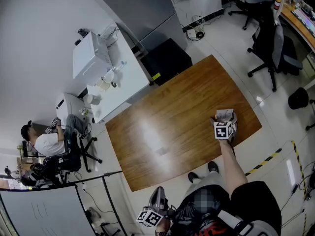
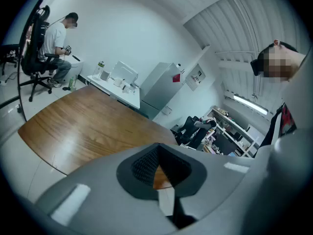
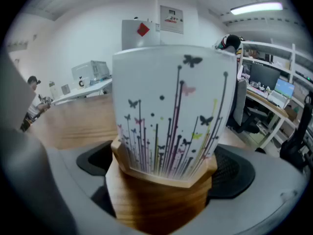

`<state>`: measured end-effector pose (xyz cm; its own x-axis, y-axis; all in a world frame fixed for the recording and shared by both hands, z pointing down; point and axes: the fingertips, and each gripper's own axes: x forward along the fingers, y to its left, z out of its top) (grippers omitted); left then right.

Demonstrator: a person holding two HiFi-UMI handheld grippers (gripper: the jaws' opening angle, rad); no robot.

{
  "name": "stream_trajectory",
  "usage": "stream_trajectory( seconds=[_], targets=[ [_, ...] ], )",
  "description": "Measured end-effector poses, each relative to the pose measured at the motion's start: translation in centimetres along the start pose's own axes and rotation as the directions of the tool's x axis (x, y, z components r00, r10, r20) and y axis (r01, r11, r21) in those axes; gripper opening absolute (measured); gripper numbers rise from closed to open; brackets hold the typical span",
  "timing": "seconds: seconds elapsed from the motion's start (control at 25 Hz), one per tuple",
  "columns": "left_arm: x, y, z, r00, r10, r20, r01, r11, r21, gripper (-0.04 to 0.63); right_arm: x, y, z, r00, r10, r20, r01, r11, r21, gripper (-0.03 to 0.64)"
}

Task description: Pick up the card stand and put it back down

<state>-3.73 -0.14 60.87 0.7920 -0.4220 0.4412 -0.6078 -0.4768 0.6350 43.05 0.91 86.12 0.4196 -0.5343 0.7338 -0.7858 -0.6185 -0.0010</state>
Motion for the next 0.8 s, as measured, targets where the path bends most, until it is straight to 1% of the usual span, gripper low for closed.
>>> stream_trajectory(
  seconds=[0.08,0.12,0.24,0.4,0.48,0.56,0.68,0.8],
  targets=[
    [0.7,0.0,-0.1,1.0,-0.017,-0.003,0.017,1.0,-0.003,-0.008,0.8,-0.7,-0.7,0.999,-0.03,-0.021,0.03,0.999,-0.02,0.578],
    [1.0,0.0,-0.2,1.0,-0.023,-0.004,0.023,1.0,-0.005,-0.008,1.1,-0.9,-0.8,0.999,-0.04,-0.025,0.04,0.999,-0.024,0.568],
    [1.2,0.1,-0.2,1.0,-0.023,-0.009,0.022,1.0,-0.009,-0.008,1.4,-0.7,-0.6,1.0,-0.027,-0.013,0.027,0.999,-0.029,0.558],
    [1.1,0.0,-0.1,1.0,-0.025,0.008,0.025,1.0,-0.01,-0.008,-0.6,0.6,1.0,0.995,0.066,0.076,-0.063,0.997,-0.041,0.557],
    [1.0,0.3,-0.1,0.999,-0.026,0.025,0.026,1.0,-0.002,-0.008,-2.6,1.5,2.3,0.987,0.108,0.121,-0.099,0.992,-0.077,0.557],
    [0.8,0.6,0.0,0.999,-0.026,0.038,0.026,1.0,0.007,-0.008,-5.4,3.1,3.5,0.975,0.161,0.152,-0.14,0.981,-0.138,0.557],
    [-0.2,2.3,0.4,0.997,-0.009,0.075,0.008,1.0,0.02,-0.008,-11.3,7.0,4.6,0.959,0.244,0.144,-0.206,0.949,-0.237,0.555],
    [-2.0,5.1,2.1,0.988,0.065,0.142,-0.071,0.997,0.038,-0.008,-16.4,11.5,4.1,0.941,0.328,0.084,-0.292,0.912,-0.289,0.555]
  ],
)
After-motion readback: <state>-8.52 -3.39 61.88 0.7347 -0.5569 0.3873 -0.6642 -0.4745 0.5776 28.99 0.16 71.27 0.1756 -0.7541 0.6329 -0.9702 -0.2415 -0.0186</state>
